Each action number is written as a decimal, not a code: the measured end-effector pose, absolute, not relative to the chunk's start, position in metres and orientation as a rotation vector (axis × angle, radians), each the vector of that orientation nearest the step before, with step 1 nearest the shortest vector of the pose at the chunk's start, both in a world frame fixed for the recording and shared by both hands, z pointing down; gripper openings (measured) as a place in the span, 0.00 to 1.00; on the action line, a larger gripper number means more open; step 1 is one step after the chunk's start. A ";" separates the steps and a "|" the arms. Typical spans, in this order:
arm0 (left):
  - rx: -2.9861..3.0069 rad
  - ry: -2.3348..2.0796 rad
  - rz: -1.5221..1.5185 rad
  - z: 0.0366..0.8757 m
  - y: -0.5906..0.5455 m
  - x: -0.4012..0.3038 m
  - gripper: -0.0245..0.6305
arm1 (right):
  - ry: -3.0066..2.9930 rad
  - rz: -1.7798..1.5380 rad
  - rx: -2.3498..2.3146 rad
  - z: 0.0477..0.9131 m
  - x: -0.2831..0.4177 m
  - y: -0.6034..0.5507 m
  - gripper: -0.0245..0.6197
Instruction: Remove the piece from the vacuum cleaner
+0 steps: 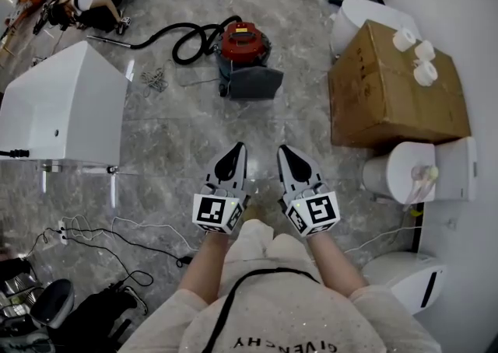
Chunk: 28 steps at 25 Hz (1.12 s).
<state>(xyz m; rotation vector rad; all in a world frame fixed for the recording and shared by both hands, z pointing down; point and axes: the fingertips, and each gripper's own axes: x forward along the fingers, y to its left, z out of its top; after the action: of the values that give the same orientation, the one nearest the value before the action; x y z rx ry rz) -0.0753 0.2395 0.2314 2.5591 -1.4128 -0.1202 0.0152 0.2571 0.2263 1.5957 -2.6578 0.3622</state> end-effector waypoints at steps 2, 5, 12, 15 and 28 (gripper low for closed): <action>2.559 -1.413 -0.118 0.233 0.232 -0.077 0.07 | -2.650 0.371 1.604 0.228 0.015 0.251 0.05; 2.556 -1.422 -0.122 0.234 0.224 -0.077 0.07 | -2.648 0.379 1.606 0.231 0.015 0.244 0.05; 2.522 -1.427 -0.155 0.243 0.202 -0.073 0.07 | -2.655 0.394 1.619 0.237 0.024 0.217 0.05; 2.514 -1.445 -0.154 0.244 0.191 -0.073 0.07 | -2.677 0.396 1.622 0.233 0.031 0.203 0.05; 2.508 -1.472 -0.079 0.264 0.115 -0.054 0.07 | -2.694 0.434 1.485 0.262 0.035 0.127 0.05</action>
<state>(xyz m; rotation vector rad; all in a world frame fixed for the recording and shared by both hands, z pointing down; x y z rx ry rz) -0.0540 0.1147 0.2645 2.5078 -1.4721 -0.0794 0.0354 0.1273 0.2617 1.4850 -2.6944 0.4337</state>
